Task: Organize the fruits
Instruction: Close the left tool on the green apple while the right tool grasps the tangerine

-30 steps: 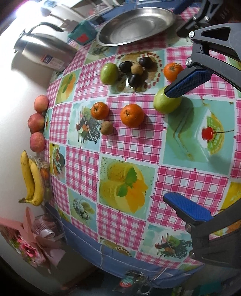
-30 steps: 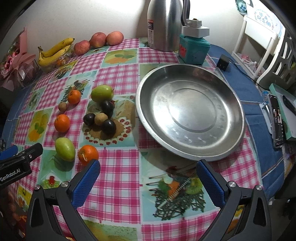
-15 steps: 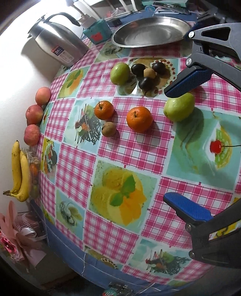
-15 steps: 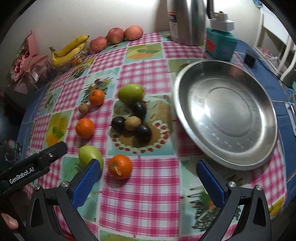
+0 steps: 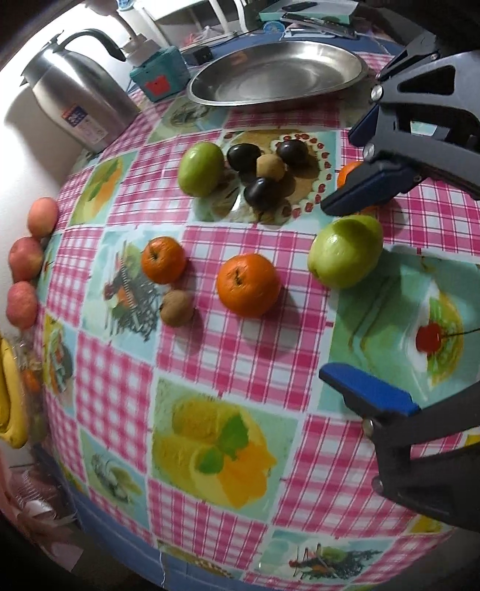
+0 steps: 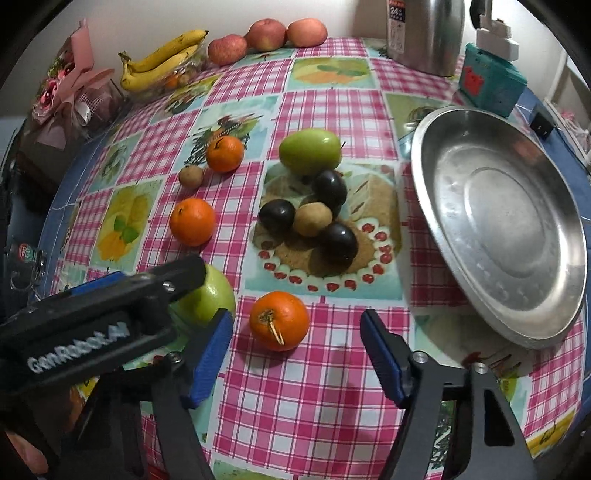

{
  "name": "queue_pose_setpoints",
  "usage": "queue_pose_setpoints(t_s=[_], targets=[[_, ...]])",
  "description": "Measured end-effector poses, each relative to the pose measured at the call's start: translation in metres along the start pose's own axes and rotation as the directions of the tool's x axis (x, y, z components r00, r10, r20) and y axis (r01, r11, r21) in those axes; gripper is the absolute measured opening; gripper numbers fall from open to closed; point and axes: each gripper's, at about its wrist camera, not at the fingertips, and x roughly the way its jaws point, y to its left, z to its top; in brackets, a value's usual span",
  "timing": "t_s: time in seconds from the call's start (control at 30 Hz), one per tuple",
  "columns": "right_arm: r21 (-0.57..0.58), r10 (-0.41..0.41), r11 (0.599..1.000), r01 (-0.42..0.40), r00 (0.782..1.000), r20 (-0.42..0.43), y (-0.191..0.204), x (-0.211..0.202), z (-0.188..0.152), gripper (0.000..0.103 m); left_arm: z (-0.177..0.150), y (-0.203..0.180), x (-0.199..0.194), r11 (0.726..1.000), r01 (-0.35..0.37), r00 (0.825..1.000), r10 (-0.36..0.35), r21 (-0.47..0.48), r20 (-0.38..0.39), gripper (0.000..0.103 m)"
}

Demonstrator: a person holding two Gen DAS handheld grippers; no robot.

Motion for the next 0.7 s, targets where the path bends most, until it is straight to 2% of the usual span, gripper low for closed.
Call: queue_pose_setpoints(t_s=[0.13,0.17,0.33,0.47,0.7], targets=[[0.008,0.025,1.000,-0.025,1.000,-0.016,0.003,0.006,-0.001,0.056,0.000,0.000,0.006,0.998,0.051,0.998,-0.052,-0.020,-0.026,0.067],[0.010,0.030,1.000,-0.030,0.999,-0.020,0.003,0.008,0.000,0.050,0.000,0.000,0.006,0.998,0.064,0.997,-0.065,-0.025,-0.034,0.065],[0.010,0.065,0.998,-0.064,0.998,-0.025,0.006,0.010,0.002,0.038,0.002,-0.006,0.014,0.988,0.146,0.986,-0.149,-0.047,-0.071,0.044],[0.008,0.065,0.998,-0.065,0.998,-0.026,0.006,0.009,0.001,0.038,0.003,-0.011,0.015,0.989,0.144,0.986,-0.147,-0.043,-0.076,0.044],[0.019,0.073,0.997,-0.073,0.997,-0.005,0.003,0.001,0.002,0.037,0.001,0.009,0.002,0.988,0.124,0.991,-0.128,-0.093,-0.044,0.043]])
